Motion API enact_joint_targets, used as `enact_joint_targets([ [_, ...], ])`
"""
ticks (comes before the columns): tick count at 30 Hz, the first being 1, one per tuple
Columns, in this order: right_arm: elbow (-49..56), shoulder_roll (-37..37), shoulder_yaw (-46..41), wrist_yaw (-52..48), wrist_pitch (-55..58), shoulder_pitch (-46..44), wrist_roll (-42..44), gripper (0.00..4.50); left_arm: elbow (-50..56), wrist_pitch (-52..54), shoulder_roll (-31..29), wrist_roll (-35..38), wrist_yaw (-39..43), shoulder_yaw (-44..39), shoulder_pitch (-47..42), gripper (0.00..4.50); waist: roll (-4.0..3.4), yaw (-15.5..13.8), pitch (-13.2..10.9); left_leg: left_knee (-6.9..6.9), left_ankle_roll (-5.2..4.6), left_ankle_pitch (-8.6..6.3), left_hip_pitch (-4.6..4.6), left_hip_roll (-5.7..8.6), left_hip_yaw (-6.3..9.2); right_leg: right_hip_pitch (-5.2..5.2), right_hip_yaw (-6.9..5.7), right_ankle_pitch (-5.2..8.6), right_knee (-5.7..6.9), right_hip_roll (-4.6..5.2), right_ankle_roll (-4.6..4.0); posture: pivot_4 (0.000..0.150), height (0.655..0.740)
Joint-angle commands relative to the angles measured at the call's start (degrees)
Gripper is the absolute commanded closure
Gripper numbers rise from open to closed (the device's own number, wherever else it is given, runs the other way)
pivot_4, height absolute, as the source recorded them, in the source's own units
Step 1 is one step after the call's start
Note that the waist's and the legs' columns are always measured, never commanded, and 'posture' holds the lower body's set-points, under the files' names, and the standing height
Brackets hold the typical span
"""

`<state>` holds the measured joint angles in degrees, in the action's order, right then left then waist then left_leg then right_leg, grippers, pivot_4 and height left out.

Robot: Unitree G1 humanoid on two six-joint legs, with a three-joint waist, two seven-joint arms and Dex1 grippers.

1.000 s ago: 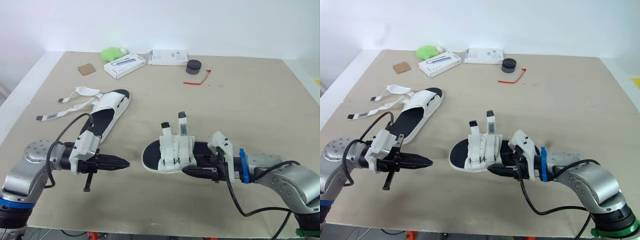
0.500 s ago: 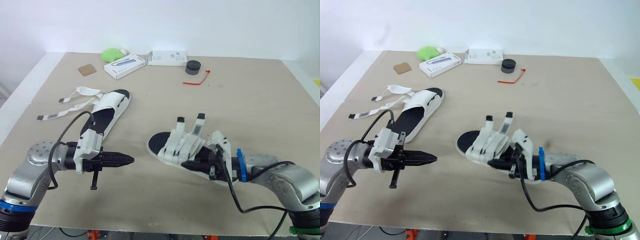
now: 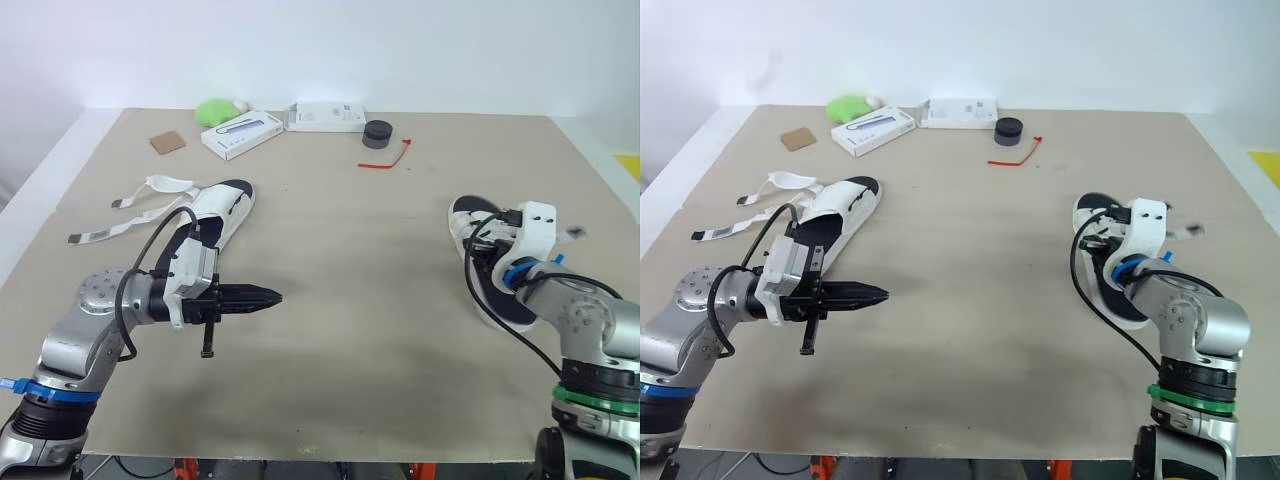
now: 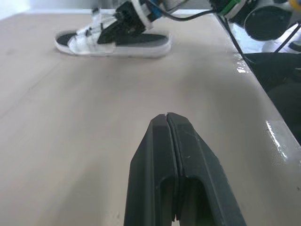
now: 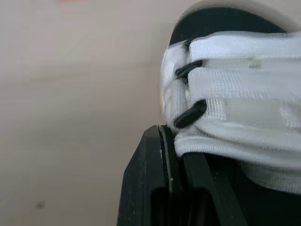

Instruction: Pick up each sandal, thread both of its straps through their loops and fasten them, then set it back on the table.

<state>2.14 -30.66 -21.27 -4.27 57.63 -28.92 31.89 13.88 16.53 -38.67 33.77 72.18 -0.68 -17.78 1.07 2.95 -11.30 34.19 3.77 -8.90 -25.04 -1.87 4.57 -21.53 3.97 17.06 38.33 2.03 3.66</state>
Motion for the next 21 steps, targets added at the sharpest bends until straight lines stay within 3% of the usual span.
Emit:
enact_joint_targets([
  [1, -5.41, 0.75, -2.55, 2.44, -2.84, -2.13, -2.66, 4.42, -0.65, -1.15, 1.80, 0.47, -2.63, -1.69, -2.01, 4.50, 0.00, -0.21, 0.00, 0.03, -0.03, 0.02, 0.00, 0.00, 0.00, 0.00, 0.00, -0.03, 0.00, 0.00, 0.01, 0.150, 0.7400],
  [8, -9.74, 1.01, -0.19, -0.70, -5.70, -4.82, -4.03, 4.42, 0.51, -0.41, 6.36, -0.28, -10.47, -1.33, -2.86, 4.50, 0.00, -0.32, 0.00, 0.22, -0.34, 0.28, -0.01, 0.06, -0.02, 0.10, 0.06, -0.41, -0.04, 0.03, 0.16, 0.150, 0.7400],
  [9, -9.05, 1.15, 0.50, -1.78, -5.28, -4.68, -3.71, 3.74, 1.00, -0.37, 6.81, -0.76, -11.53, -0.90, -2.55, 4.50, 0.00, -0.30, 0.00, 0.22, -0.36, 0.30, -0.01, 0.06, -0.03, 0.09, 0.08, -0.45, -0.03, 0.02, 0.16, 0.150, 0.7400],
  [12, -6.92, 1.28, 1.05, -4.42, -4.34, -4.30, -2.36, 2.72, 1.71, 0.86, 8.55, -0.75, -15.34, -0.61, -2.64, 4.50, -0.01, -0.29, 0.01, 0.21, -0.41, 0.33, 0.01, 0.02, -0.02, 0.09, 0.08, -0.49, -0.03, -0.04, 0.12, 0.150, 0.7400],
  [14, -5.13, 0.61, 0.79, -6.31, -3.13, -4.21, -1.18, 1.66, 2.12, 2.27, 10.30, -0.43, -18.70, -0.73, -3.24, 4.50, -0.01, -0.28, 0.01, 0.21, -0.41, 0.34, 0.01, 0.00, -0.02, 0.08, 0.08, -0.50, -0.02, -0.06, 0.10, 0.150, 0.7400],
  [16, -3.62, -0.23, -0.30, -8.19, -1.26, -4.12, 0.53, 1.23, 2.62, 3.35, 11.62, -0.20, -21.12, -0.75, -3.59, 4.50, -0.01, -0.26, 0.01, 0.21, -0.41, 0.33, 0.01, 0.00, -0.02, 0.08, 0.10, -0.50, -0.02, -0.06, 0.10, 0.150, 0.7400],
  [21, 4.64, -6.65, -2.20, -16.88, 5.05, -0.14, 6.70, 1.23, 3.00, 5.60, 13.43, 0.99, -24.02, -1.28, -4.58, 4.50, -0.05, -0.36, 0.00, 0.19, -0.41, 0.33, -0.04, 0.02, -0.02, 0.03, 0.10, -0.49, -0.02, -0.06, 0.11, 0.150, 0.7400],
])
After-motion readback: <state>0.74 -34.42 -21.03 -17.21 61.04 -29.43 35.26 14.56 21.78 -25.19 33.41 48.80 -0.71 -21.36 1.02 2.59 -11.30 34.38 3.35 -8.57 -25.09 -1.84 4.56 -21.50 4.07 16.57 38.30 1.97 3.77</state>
